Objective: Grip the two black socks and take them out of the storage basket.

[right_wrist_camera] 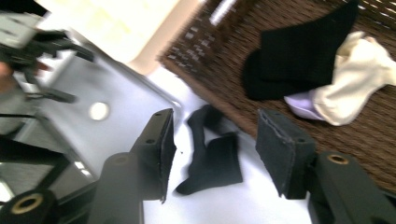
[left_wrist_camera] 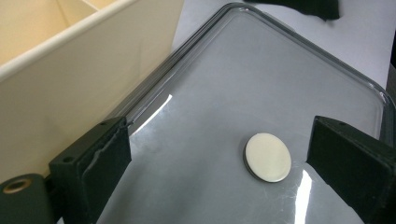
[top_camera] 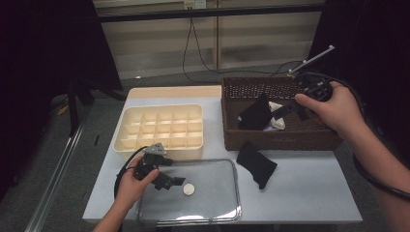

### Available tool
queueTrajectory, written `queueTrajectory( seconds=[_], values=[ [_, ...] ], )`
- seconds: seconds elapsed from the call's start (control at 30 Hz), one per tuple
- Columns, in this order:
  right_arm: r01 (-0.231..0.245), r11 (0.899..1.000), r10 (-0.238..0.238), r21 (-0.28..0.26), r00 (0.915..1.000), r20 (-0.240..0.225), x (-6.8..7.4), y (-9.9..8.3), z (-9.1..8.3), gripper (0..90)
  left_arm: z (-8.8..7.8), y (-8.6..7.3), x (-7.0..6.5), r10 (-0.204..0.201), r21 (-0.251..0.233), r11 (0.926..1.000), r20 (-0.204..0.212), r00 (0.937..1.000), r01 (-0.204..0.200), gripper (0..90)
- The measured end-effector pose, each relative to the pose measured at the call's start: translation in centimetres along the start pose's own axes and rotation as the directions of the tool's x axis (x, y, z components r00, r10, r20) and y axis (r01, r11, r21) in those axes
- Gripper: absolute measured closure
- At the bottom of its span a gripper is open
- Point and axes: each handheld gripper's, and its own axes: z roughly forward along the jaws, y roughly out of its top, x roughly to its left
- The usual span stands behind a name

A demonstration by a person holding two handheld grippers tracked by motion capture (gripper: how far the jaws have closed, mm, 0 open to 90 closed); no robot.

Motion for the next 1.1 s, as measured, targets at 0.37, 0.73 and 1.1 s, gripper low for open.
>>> queueTrajectory(
  seconds=[0.37,0.73,1.1],
  values=[
    [-0.018,1.000,0.019,-0.009,0.9992,0.036,-2.6,1.4,4.1,30.7,0.1,0.0,0.2,-0.003,-0.002,1.0000,0.001,1.0000,0.003,6.1],
    [-0.027,1.000,0.027,-0.003,0.9973,0.069,-4.5,2.5,7.1,18.9,-0.2,-0.1,0.3,-0.004,-0.014,0.9999,0.005,1.0000,0.004,6.1],
    [-0.051,0.999,0.050,0.011,0.9944,0.093,-6.5,2.5,10.0,9.4,-0.1,-0.2,0.3,0.001,-0.013,0.9999,0.004,1.0000,-0.001,6.1]
  ],
)
